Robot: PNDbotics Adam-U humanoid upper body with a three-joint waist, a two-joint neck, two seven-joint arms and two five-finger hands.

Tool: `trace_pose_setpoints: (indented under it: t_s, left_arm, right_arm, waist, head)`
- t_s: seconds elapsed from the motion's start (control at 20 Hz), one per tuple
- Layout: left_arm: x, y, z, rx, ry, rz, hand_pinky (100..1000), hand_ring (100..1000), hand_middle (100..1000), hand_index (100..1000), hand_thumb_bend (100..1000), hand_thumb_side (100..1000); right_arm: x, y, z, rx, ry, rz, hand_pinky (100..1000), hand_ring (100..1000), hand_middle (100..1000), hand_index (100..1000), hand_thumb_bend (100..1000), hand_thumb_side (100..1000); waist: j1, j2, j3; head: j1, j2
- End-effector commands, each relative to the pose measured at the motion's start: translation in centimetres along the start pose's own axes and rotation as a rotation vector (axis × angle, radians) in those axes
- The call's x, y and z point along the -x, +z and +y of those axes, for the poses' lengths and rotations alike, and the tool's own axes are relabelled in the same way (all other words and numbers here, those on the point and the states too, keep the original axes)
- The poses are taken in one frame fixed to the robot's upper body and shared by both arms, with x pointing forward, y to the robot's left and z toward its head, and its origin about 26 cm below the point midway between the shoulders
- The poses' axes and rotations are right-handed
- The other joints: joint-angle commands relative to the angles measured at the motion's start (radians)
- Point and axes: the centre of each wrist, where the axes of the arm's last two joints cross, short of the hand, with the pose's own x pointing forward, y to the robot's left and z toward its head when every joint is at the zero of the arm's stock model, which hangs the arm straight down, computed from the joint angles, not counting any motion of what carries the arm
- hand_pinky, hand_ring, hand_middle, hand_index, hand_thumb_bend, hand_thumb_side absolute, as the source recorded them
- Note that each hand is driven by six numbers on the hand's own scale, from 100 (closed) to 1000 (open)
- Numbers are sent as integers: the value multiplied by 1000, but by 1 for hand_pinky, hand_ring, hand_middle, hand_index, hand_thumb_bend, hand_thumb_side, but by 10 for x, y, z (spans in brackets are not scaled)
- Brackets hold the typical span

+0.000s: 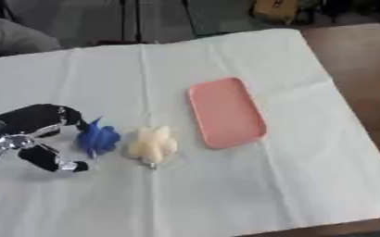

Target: Pick up objects on the table and place them in the box.

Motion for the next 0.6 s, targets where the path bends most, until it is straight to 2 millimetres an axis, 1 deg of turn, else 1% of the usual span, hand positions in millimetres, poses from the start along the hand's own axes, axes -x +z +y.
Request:
trace_pose_setpoints:
  t_s: [0.05,0.1,0.15,0.2,0.25,0.3,0.45,0.5,0.6]
  left_arm:
    - [2,0,8,-24,-30,6,781,756,655,790,645,622]
    - [2,0,9,-31,-32,7,781,758,679,810,646,593]
    - [2,-1,10,-46,-32,14,781,758,679,810,646,593]
    - [2,-1,11,-65,-32,23,780,759,680,813,648,558]
    - [2,-1,12,-85,-33,34,780,759,680,813,648,558]
    - [2,-1,13,-107,-34,45,779,758,678,815,647,510]
    - [2,-2,14,-166,-35,76,778,757,677,815,646,500]
    - [2,-2,15,-182,-35,84,777,756,674,816,642,473]
    - [2,-1,17,-209,-32,95,776,755,673,816,638,468]
  right_arm:
    - [-7,-4,-3,-15,18,-22,380,395,753,689,100,701]
    - [-7,-4,-3,-15,18,-23,380,395,753,689,100,700]
    - [-7,-4,-3,-16,18,-23,380,395,753,689,100,700]
    - [-7,-4,-2,-16,18,-23,379,395,753,689,100,700]
    - [-7,-4,-2,-16,18,-23,379,395,753,689,100,700]
    - [-7,-4,-2,-15,18,-23,379,395,753,689,100,700]
    - [-7,-4,-2,-15,18,-23,379,395,753,689,100,700]
    - [-7,-4,-2,-15,18,-23,379,395,753,689,100,700]
    - [-7,-4,-2,-15,17,-22,379,395,753,689,100,700]
  waist:
    - [-5,-16,0]
    - [-6,-16,0]
    - [-6,-16,0]
    - [-7,-16,1]
    - [-7,-16,0]
    - [-7,-16,0]
    - [-8,-16,0]
    - [-8,-16,0]
    - [-7,-16,0]
  head:
    - [4,1]
    - [4,1]
    - [4,1]
    - [4,1]
    - [5,1]
    - [5,1]
    - [5,1]
    - [5,1]
    - [5,1]
